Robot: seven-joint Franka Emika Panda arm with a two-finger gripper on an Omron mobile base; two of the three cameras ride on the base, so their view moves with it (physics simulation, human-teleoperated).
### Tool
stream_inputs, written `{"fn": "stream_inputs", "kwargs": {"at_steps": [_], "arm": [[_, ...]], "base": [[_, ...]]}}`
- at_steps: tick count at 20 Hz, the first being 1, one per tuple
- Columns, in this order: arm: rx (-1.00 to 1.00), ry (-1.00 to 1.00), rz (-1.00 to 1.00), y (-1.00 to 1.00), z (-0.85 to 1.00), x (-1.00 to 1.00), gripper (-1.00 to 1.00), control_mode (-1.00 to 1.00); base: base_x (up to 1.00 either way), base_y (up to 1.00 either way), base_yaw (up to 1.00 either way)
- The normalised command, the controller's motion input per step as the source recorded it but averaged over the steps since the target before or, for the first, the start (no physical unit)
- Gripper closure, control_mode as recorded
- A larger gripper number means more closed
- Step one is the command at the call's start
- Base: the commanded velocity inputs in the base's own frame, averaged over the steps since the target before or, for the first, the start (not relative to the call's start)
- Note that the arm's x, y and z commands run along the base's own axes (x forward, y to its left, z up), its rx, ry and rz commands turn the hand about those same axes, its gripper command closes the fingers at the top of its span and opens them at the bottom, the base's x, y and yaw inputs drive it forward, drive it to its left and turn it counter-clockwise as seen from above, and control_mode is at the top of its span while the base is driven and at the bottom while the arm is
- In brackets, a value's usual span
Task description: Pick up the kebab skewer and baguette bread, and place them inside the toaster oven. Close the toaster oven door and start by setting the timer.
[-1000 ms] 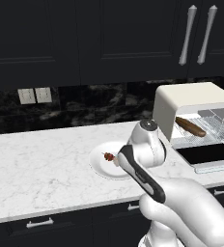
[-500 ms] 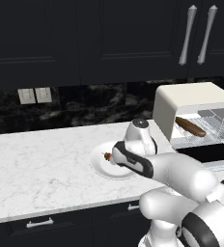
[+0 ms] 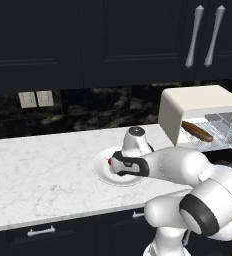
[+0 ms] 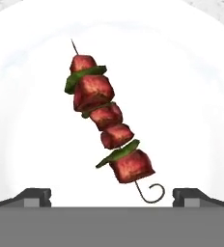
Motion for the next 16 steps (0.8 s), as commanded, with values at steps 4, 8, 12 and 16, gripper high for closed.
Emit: {"fn": "stream_inputs", "kwargs": {"at_steps": [4, 8, 12, 16], "arm": [[-0.04, 0.00, 0.00, 0.00, -0.20, 0.08, -1.00, -1.00], [-0.03, 0.00, 0.00, 0.00, -0.15, 0.17, -1.00, -1.00], [-0.03, 0.00, 0.00, 0.00, -0.14, 0.27, -1.00, -1.00], [-0.02, 0.00, 0.00, 0.00, -0.09, 0.28, -1.00, -1.00]], "base": [[0.00, 0.00, 0.00], [0.00, 0.00, 0.00], [0.00, 0.00, 0.00], [0.00, 0.00, 0.00]]}}
